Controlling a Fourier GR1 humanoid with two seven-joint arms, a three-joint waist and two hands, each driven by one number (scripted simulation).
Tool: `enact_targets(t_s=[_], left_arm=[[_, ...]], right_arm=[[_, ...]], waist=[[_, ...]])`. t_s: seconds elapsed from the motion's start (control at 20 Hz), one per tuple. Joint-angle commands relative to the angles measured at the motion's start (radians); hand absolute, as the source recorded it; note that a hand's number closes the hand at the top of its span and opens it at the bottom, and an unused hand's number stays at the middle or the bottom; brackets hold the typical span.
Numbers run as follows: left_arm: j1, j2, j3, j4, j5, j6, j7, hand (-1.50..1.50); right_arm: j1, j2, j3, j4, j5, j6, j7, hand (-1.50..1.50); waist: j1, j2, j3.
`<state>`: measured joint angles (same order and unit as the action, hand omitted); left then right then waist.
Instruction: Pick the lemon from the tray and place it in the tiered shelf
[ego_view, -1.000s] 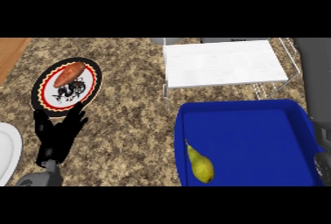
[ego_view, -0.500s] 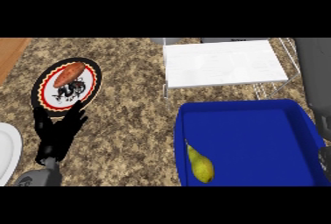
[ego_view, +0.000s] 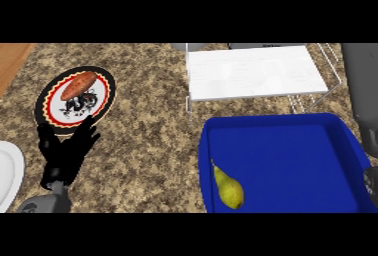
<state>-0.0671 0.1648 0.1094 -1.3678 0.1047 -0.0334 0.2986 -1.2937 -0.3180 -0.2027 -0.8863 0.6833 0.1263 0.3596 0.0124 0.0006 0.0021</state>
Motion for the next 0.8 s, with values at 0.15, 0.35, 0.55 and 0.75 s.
enact_targets(t_s=[0.15,0.35,0.55,0.75], left_arm=[[-0.031,-0.037,-0.018,0.065,-0.028,0.023,-0.031,0.00],[0.001,-0.019,-0.009,0.003,-0.022,0.025,0.010,0.00],[-0.033,-0.002,0.017,0.061,0.010,-0.012,0.000,0.00],[0.016,0.023,0.022,-0.005,0.023,-0.032,0.033,0.00]], right_arm=[[-0.032,0.046,-0.103,0.005,-0.093,-0.102,0.041,-1.50],[-0.044,0.047,-0.183,-0.013,-0.187,-0.115,0.064,-1.50],[-0.130,0.039,-0.263,0.007,-0.255,-0.167,0.141,-1.50],[-0.055,0.011,-0.280,-0.027,-0.248,-0.277,0.067,-1.50]], waist=[[-0.005,0.002,-0.003],[-0.004,-0.001,-0.002],[-0.005,0.001,-0.003],[-0.004,-0.001,-0.002]])
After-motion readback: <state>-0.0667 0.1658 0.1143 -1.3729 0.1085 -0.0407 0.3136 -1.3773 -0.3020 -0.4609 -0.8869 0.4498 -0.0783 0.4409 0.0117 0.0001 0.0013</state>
